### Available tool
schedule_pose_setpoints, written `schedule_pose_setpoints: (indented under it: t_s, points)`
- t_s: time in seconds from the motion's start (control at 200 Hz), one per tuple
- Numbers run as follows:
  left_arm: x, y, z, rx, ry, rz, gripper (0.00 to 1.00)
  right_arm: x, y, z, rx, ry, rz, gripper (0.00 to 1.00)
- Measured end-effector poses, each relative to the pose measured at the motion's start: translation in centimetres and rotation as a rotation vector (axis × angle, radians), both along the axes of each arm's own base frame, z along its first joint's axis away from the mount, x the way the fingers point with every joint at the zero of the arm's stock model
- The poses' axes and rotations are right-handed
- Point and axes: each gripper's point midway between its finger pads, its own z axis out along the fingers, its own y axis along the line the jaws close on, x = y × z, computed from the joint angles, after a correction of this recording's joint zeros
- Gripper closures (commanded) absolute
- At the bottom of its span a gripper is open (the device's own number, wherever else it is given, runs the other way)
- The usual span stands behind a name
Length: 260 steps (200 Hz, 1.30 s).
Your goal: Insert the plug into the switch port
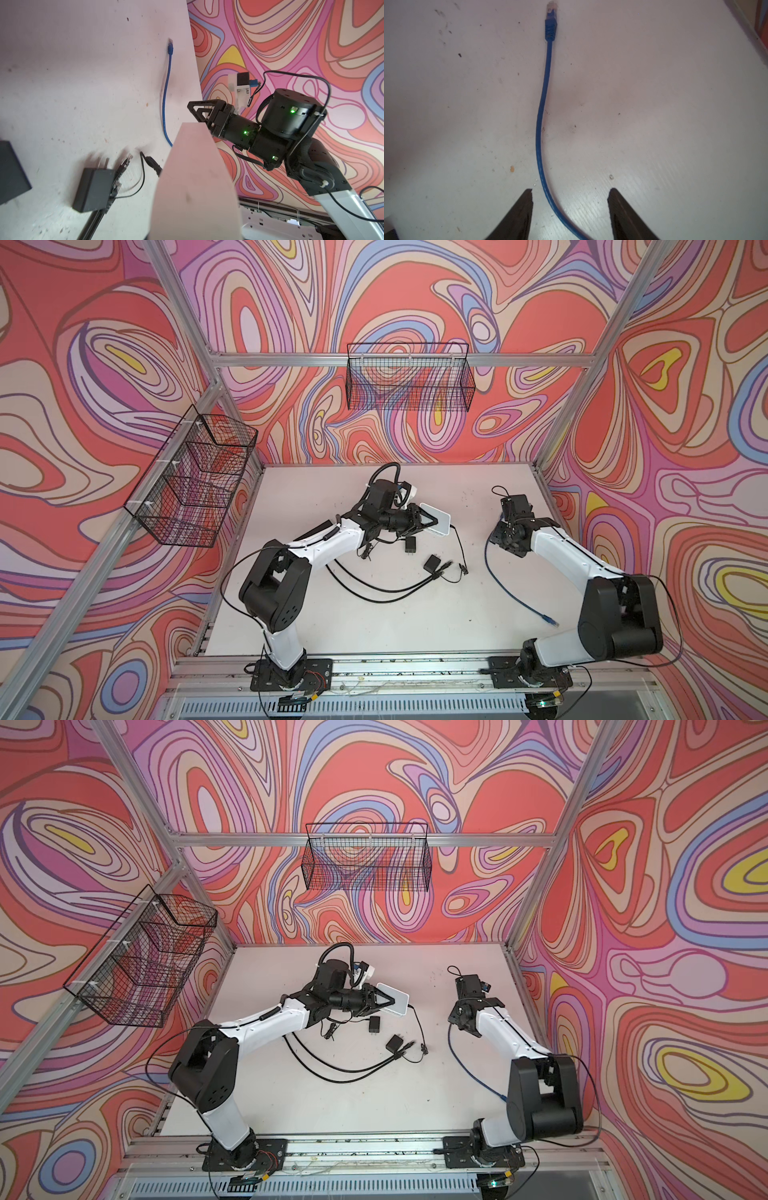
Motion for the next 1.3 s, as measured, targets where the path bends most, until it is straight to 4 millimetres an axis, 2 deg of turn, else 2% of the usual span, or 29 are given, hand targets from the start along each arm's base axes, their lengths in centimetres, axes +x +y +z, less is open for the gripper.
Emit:
schedule_pose_setpoints:
  t_s: [0.125, 0.29, 0.601, 0.706, 0.871, 1.137, 1.302]
  points:
    - [2.1, -2.2, -0.9, 0.009, 0.005, 0.025, 0.89, 1.7, -1.4, -0.7, 0.010, 0.010, -0.009, 0.43]
    - [5.0, -4.5, -0.8, 0.008, -0.023, 0.057, 0.89, 4.4, -2.8, -1.1, 0.022, -0.003, -0.010, 0.45]
    - [10.3, -7.6, 2.6, 0.005, -0.125, 0.090, 0.90, 8.3, -3.5, -3.7, 0.043, 0.023, 0.002, 0.52]
    - [11.5, -8.2, 2.8, 0.015, -0.138, 0.097, 0.89, 9.3, -3.5, -3.9, 0.045, 0.021, 0.003, 0.53]
    - [13.1, -7.8, 1.8, 0.046, -0.131, 0.117, 0.89, 10.6, -3.7, -4.3, 0.044, 0.017, 0.001, 0.56]
    - [15.8, -4.6, -0.3, 0.098, -0.097, 0.174, 0.90, 11.7, -3.9, -5.7, 0.042, 0.037, -0.005, 0.60]
    - [16.3, -3.7, -0.8, 0.107, -0.098, 0.184, 0.90, 12.7, -4.0, -5.8, 0.038, 0.029, -0.009, 0.66]
